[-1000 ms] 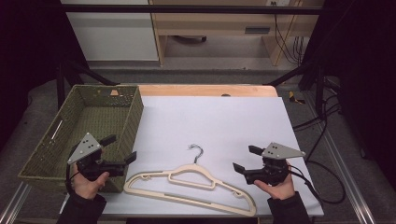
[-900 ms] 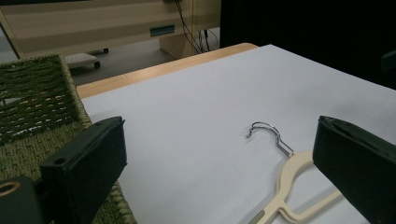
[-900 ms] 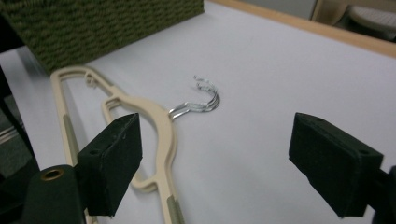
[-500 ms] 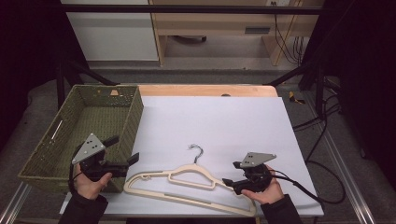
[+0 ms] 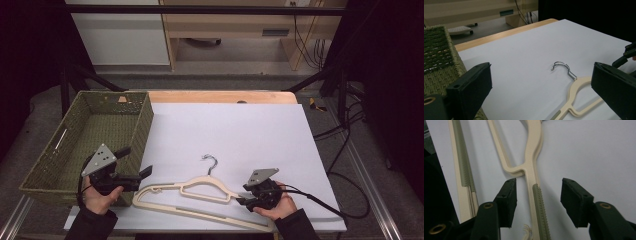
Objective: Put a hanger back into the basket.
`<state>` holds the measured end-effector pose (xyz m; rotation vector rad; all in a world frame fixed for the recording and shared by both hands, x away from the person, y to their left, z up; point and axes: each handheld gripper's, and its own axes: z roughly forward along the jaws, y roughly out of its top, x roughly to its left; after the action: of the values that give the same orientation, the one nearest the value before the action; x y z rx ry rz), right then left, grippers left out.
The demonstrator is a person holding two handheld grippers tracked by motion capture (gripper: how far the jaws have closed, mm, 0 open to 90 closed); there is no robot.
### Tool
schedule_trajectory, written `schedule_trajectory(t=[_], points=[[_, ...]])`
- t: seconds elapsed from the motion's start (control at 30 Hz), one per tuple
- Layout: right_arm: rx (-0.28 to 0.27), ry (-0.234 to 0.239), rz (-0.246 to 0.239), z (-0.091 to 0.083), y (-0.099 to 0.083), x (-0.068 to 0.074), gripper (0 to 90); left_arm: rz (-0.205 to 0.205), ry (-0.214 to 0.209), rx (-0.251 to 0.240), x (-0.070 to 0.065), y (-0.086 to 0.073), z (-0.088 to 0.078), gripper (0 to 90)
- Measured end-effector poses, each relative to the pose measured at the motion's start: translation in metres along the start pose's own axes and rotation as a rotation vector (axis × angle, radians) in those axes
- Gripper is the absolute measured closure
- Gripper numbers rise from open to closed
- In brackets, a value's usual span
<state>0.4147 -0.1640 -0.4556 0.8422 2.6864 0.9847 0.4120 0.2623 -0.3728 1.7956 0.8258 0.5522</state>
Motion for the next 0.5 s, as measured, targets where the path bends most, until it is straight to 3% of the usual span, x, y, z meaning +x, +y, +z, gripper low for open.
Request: schedule_trajectory(t=[0.2,0.43,0.5], points=[[0.041,0.042,-0.015,0.009,-0.004,-0.003,61.6,0.010,-0.010,0.013,-0.004,0.000,0.004,3.5],[0.052,0.037,-0.027,0.011,-0.004,-0.002,73.2,0.020,-0.012,0.025,-0.008,0.000,0.006,3.6],[0.051,0.038,-0.061,0.011,-0.005,-0.004,74.8,0.022,-0.011,0.024,-0.008,0.001,0.006,3.7]])
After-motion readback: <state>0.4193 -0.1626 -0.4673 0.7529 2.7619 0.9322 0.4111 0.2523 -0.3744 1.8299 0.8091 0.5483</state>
